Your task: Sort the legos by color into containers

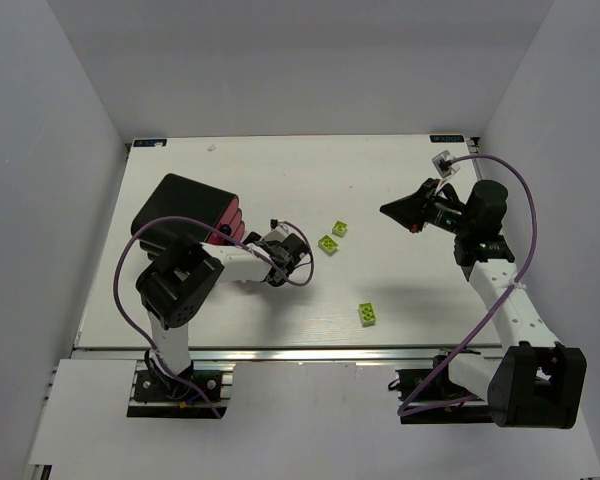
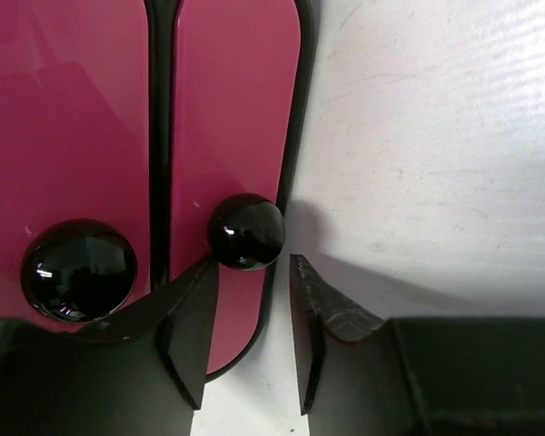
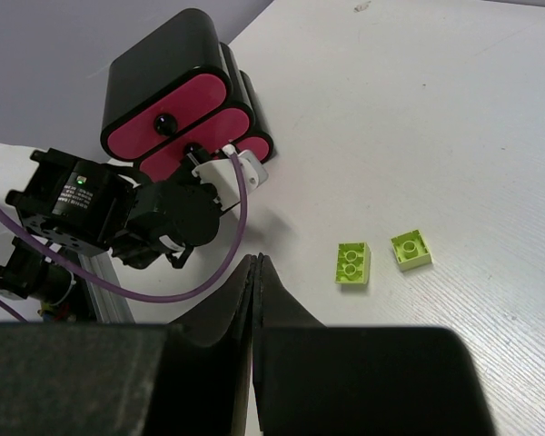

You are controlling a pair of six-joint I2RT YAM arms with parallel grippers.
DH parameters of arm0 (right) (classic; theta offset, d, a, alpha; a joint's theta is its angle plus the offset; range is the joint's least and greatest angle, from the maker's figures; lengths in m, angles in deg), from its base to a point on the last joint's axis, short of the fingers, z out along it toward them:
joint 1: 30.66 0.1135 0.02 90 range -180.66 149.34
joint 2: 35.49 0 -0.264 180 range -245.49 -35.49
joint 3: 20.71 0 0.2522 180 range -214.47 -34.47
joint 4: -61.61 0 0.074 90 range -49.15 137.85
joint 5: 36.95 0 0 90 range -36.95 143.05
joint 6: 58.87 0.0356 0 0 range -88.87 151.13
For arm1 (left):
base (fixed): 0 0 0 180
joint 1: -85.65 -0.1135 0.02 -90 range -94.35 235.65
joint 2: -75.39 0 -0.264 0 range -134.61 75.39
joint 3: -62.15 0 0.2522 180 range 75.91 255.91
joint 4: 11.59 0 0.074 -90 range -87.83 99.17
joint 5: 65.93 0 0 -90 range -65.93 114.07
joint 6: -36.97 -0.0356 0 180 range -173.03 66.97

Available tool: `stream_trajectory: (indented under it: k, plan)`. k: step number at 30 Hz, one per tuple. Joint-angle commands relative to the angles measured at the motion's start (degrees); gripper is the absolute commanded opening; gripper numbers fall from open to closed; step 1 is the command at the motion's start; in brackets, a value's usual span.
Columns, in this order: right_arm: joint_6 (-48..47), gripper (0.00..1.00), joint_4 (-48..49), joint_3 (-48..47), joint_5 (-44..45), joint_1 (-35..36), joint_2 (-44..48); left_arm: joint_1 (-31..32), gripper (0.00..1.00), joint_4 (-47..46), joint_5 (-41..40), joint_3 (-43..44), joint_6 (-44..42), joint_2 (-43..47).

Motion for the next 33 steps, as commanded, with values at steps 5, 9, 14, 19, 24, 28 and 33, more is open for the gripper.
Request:
stream_trajectory:
  k: [5,9,14,19,24,28,33]
  plan:
    - [0.29,0.00,2.90,0.43,-1.39,-0.20,-0.42,0.58,0.49,0.77,-6.62,3.23,4.11,-0.97]
    - [0.29,0.00,2.90,0.52,-1.30,-0.20,-0.50,1.19,0.51,2.53,-8.39,4.38,5.62,-2.55]
    - [0.38,0.00,2.90,0.34,-1.39,-0.20,-0.50,1.81,0.51,5.78,-10.93,6.48,9.91,-5.54]
    - [0.29,0.00,2.90,0.43,-1.48,-0.20,-0.33,2.34,0.47,12.80,-14.63,8.94,17.20,-9.49]
    - [0.38,0.00,2.90,0.43,-1.65,-0.38,-0.59,3.39,0.36,15.98,-15.16,10.27,20.65,-10.90]
    - [0.38,0.00,2.99,0.43,-1.65,-0.38,-0.42,3.39,0.30,15.98,-14.90,10.79,20.65,-10.73]
    - [0.38,0.00,2.99,0.43,-1.65,-0.29,-0.42,5.23,0.26,16.59,-14.10,12.28,20.65,-10.73]
